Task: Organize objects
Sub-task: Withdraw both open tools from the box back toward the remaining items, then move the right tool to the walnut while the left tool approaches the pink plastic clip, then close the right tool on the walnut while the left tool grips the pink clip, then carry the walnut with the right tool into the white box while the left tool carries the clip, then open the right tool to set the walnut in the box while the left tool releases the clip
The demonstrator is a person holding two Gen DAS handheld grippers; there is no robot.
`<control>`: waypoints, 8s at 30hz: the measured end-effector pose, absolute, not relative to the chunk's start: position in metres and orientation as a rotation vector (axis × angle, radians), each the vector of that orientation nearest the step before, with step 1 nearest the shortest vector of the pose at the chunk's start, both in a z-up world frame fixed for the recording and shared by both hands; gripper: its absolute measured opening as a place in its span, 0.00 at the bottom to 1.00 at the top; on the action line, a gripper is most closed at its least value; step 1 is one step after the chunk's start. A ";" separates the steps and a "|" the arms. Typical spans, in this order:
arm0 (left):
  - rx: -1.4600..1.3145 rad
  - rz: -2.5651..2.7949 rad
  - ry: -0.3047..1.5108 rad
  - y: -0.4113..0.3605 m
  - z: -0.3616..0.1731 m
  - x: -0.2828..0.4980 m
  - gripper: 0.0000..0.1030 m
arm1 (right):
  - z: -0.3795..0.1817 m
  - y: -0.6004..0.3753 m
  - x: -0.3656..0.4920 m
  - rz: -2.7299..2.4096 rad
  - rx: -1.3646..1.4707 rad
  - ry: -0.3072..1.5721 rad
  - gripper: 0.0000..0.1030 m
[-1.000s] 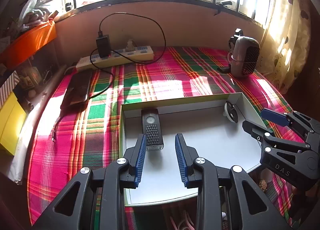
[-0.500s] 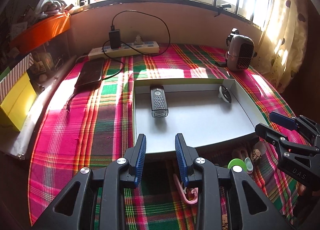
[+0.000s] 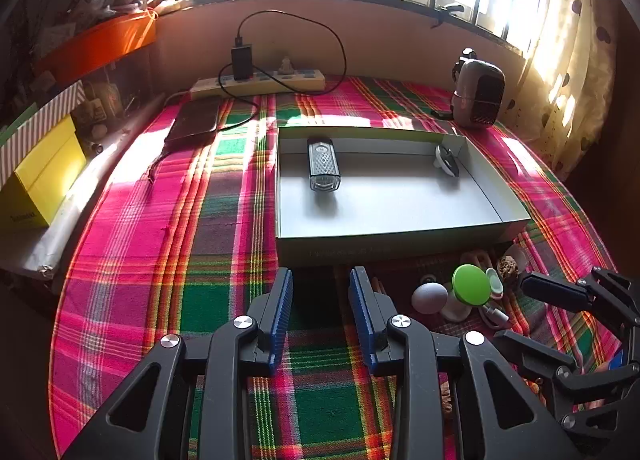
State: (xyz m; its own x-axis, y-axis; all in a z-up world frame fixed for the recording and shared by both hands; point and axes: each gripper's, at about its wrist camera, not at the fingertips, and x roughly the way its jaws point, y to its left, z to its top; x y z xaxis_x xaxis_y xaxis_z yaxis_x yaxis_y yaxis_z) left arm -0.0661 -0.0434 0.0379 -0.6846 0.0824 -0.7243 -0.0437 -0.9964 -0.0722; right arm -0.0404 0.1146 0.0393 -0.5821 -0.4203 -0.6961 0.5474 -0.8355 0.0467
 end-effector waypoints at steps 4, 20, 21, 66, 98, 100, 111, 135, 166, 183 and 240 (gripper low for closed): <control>-1.218 2.829 -0.091 -0.045 0.037 -0.061 0.27 | 0.032 0.104 -0.028 -2.314 0.979 0.262 0.50; -1.238 2.805 -0.144 -0.050 0.031 -0.054 0.27 | 0.009 0.085 -0.022 -2.190 1.081 0.296 0.50; -1.238 2.802 -0.146 -0.050 0.031 -0.054 0.27 | 0.008 0.084 -0.021 -2.187 1.082 0.302 0.50; -1.333 2.679 -0.059 -0.014 0.007 -0.075 0.33 | 0.012 0.118 -0.033 -2.363 1.118 0.255 0.30; -1.341 2.698 -0.064 -0.020 0.006 -0.078 0.21 | 0.010 0.119 -0.037 -2.359 1.130 0.244 0.30; -1.340 2.696 -0.067 -0.022 0.006 -0.078 0.21 | 0.010 0.119 -0.037 -2.359 1.130 0.244 0.30; -1.300 2.709 -0.055 -0.022 0.019 -0.069 0.21 | 0.016 0.120 -0.038 -2.363 1.109 0.224 0.30; -1.233 2.700 -0.069 -0.020 0.053 -0.102 0.21 | 0.061 0.124 -0.077 -2.452 1.007 0.196 0.30; -1.269 2.661 -0.013 -0.007 0.034 -0.199 0.21 | 0.041 0.114 -0.219 -2.493 1.143 0.171 0.30; -1.301 2.652 0.013 -0.007 0.021 -0.224 0.21 | 0.025 0.107 -0.245 -2.470 1.210 0.197 0.30; -1.247 2.729 0.045 -0.011 0.039 -0.197 0.25 | 0.037 0.106 -0.224 -2.550 1.194 0.188 0.52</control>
State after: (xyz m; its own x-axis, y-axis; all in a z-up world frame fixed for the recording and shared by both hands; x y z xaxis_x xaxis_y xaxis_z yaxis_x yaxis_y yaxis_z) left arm -0.1967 -0.0108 0.0392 -0.6466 0.1152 -0.7541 -0.1402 -0.9896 -0.0309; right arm -0.2236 0.1058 0.0371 -0.6003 -0.2295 -0.7661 0.3393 -0.9405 0.0158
